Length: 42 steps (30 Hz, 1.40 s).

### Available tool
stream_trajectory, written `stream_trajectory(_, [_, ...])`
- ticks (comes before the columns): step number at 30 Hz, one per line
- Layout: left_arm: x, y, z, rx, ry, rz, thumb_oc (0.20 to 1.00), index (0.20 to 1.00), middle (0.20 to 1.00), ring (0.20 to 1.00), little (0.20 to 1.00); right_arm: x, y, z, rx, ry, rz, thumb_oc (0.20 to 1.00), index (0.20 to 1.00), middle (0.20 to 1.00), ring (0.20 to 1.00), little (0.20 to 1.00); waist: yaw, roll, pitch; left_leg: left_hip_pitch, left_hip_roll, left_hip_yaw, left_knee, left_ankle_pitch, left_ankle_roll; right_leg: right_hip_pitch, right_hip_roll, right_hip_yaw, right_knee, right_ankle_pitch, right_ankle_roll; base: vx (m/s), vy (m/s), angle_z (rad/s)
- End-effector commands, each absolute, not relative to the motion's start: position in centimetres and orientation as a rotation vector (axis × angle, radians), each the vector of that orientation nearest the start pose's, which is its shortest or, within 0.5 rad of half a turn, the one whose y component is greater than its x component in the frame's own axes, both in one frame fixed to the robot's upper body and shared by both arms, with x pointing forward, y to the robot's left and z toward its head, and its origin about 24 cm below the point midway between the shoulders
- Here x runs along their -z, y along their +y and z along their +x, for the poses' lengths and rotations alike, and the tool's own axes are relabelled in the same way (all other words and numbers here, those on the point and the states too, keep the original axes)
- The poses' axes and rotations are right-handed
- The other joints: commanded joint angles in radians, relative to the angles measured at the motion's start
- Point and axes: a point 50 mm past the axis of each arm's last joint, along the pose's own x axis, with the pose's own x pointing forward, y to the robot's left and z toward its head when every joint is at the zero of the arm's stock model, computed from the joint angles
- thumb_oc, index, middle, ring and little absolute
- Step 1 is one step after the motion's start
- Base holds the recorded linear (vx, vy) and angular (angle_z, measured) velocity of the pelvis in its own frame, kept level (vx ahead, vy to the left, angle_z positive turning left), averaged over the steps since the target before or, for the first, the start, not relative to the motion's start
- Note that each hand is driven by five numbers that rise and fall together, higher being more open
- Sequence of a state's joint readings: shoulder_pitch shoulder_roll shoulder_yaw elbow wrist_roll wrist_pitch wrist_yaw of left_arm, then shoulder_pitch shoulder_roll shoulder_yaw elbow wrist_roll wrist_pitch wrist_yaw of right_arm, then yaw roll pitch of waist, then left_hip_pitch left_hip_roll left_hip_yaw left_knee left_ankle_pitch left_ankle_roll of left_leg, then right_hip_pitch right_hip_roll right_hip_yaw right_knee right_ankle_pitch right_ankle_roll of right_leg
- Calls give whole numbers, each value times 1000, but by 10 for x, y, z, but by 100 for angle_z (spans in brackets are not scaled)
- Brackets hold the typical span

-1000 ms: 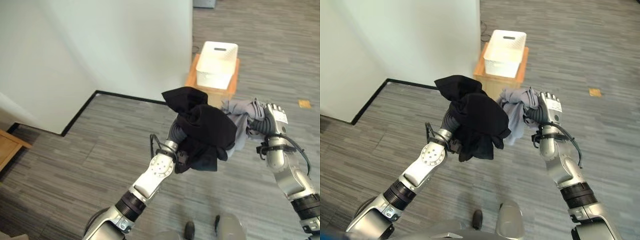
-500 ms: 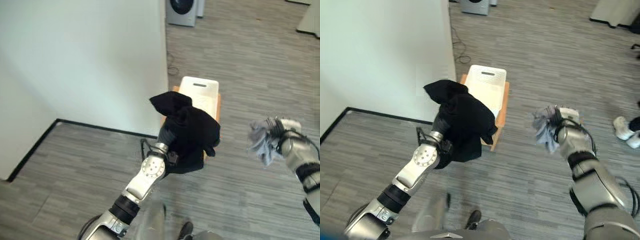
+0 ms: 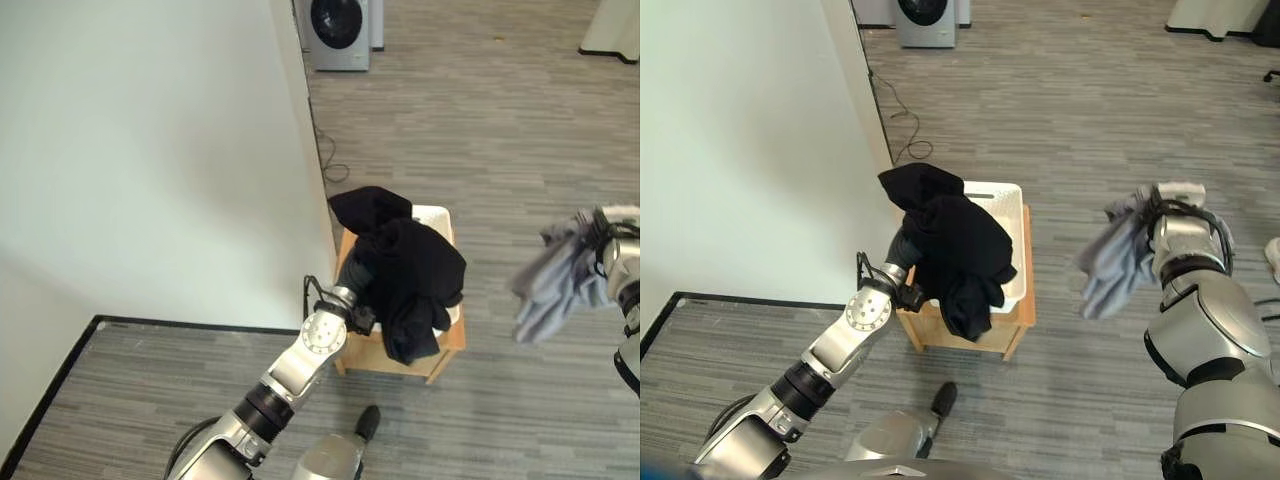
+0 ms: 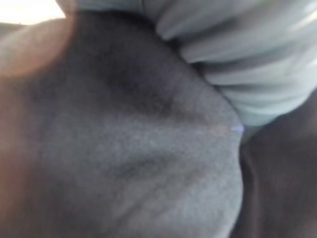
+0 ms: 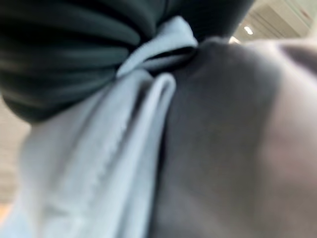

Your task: Pick up bed clothes into laundry basket.

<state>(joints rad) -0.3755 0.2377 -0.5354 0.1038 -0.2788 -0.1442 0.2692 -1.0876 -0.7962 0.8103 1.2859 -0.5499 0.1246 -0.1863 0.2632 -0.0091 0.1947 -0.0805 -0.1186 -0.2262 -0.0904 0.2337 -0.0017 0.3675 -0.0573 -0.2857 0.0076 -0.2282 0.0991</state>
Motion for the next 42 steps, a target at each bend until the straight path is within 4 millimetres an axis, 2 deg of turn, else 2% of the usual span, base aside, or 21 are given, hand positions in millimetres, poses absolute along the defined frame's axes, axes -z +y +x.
stream_trajectory(1, [-140, 58, 290, 323, -441, -108, 200, 200, 200, 200, 200, -290, -322, 383, 596, 41, -1849, 200, 200, 200, 200, 200, 7, -16, 10, 158, 160, 172, 23, -205, -103, -133, -4, 16, -95, 122, 7, 40, 29, 10])
stream_trajectory(4, [-138, 68, 290, 285, -436, -115, 200, 200, 200, 200, 200, -313, -294, 388, 597, -135, -1795, 200, 200, 200, 200, 200, -4, -18, -1, 152, 159, 175, 6, -204, -102, -145, -10, 19, -95, 125, 11, 43, 29, -10])
stream_trajectory(5, [-137, 73, 289, 269, -431, -122, 200, 200, 200, 200, 200, -331, -279, 388, 609, -243, -1738, 200, 200, 200, 200, 200, -4, -19, -2, 144, 158, 171, 3, -200, -106, -151, -13, 15, -95, 126, 14, 28, 18, -12])
stream_trajectory(12, [-128, 83, 287, 256, -403, -121, 200, 200, 200, 200, 200, -355, -266, 384, 640, -354, -1660, 200, 200, 200, 200, 200, 10, -33, 13, 105, 156, 140, 3, -195, -126, -159, -11, -19, -95, 113, 18, 21, -13, 16])
stream_trajectory(14, [-128, 84, 287, 257, -400, -122, 200, 200, 200, 200, 200, -357, -264, 385, 640, -358, -1658, 200, 200, 200, 200, 200, 13, -35, 15, 96, 157, 137, 3, -193, -127, -164, -11, -25, -95, 112, 19, -5, -21, 29])
stream_trajectory(18, [-123, 87, 286, 257, -386, -104, 200, 200, 200, 200, 200, -362, -269, 383, 669, -364, -1633, 200, 200, 200, 200, 200, 28, -44, 28, 70, 159, 122, 3, -184, -133, -176, -9, -40, -95, 110, 21, -15, -26, 14])
stream_trajectory(20, [-122, 85, 284, 278, -385, -99, 200, 200, 200, 200, 200, -361, -290, 378, 715, -300, -1612, 200, 200, 200, 200, 200, 61, -46, 47, 34, 154, 90, 3, -169, -144, -188, -8, -78, -95, 108, 24, -35, -52, 12])
stream_trajectory(21, [-122, 85, 284, 279, -385, -99, 200, 200, 200, 200, 200, -361, -291, 378, 716, -300, -1612, 200, 200, 200, 200, 200, 58, -46, 46, 31, 154, 87, 3, -168, -144, -189, -8, -81, -95, 107, 24, -15, -44, 48])
stream_trajectory(23, [-119, 84, 282, 302, -375, -95, 200, 200, 200, 200, 200, -356, -305, 374, 731, -251, -1606, 200, 200, 200, 200, 200, 79, -46, 56, 6, 149, 58, 3, -156, -149, -194, -7, -118, -95, 106, 31, -1, -27, 57])
stream_trajectory(32, [-114, 82, 283, 330, -345, -80, 200, 200, 200, 200, 200, -339, -317, 373, 730, -205, -1592, 200, 200, 200, 200, 200, 127, -71, 117, -67, 150, -11, 3, -133, -155, -230, 9, -179, -95, 105, 25, -39, -38, 17])
stream_trajectory(38, [-116, 80, 284, 362, -350, -62, 200, 200, 200, 200, 200, -343, -325, 370, 770, -191, -1544, 200, 200, 200, 200, 200, 165, -95, 174, -143, 149, -48, 3, -113, -168, -276, 18, -226, -95, 111, 23, -42, -52, 21])
stream_trajectory(42, [-119, 78, 284, 379, -357, -55, 200, 200, 200, 200, 200, -341, -321, 373, 751, -190, -1539, 200, 200, 200, 200, 200, 175, -93, 191, -157, 145, -59, 3, -117, -174, -280, 17, -243, -95, 101, 17, -11, -39, 22])
